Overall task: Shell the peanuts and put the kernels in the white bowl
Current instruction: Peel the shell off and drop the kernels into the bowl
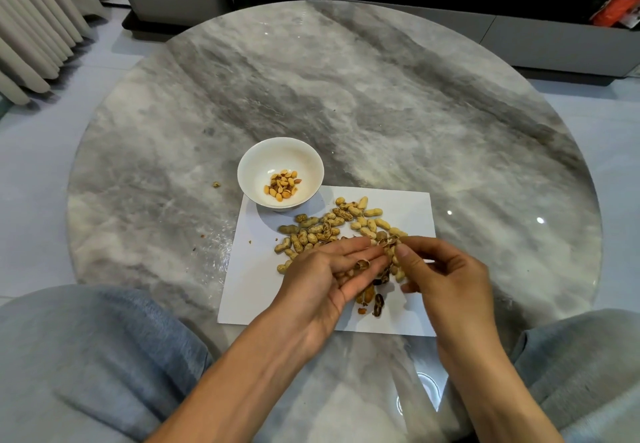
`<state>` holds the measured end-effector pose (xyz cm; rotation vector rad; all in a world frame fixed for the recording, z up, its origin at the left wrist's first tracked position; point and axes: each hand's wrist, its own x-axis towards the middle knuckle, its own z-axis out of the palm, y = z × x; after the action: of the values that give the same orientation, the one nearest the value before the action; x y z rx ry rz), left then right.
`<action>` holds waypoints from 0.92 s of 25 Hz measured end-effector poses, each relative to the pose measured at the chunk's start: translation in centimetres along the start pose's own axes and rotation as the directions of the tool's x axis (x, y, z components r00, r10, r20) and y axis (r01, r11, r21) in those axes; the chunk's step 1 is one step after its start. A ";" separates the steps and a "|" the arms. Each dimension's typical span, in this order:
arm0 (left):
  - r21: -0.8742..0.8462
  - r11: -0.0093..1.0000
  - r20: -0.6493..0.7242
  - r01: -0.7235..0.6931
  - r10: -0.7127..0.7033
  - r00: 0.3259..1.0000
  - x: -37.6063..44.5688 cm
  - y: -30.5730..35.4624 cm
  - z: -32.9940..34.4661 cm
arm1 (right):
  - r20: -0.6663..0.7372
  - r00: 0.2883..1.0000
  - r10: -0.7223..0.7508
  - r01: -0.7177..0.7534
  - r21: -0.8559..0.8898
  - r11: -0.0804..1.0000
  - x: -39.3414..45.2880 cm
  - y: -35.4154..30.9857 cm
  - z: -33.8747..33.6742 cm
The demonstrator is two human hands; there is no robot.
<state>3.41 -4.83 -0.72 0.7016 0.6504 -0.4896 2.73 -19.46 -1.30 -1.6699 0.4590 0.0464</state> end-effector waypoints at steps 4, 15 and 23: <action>0.027 0.999 -0.009 -0.034 0.034 0.999 0.1 0.0 -0.1 | 0.128 0.941 -0.313 0.337 -0.283 0.898 -0.7 0.5 0.4; 0.059 0.998 0.027 0.010 -0.012 1.000 0.3 -0.4 0.0 | 0.165 0.874 -0.457 0.480 -0.445 0.756 -0.4 2.3 0.8; -0.041 0.999 -0.032 -0.002 0.001 0.999 0.3 0.2 -0.3 | 0.329 0.774 -0.541 0.627 -0.520 0.580 -1.3 2.2 1.6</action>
<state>3.60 -4.55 -0.99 0.6727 0.6880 -0.4633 1.18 -17.78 -3.25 -2.3771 -0.2913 -0.2105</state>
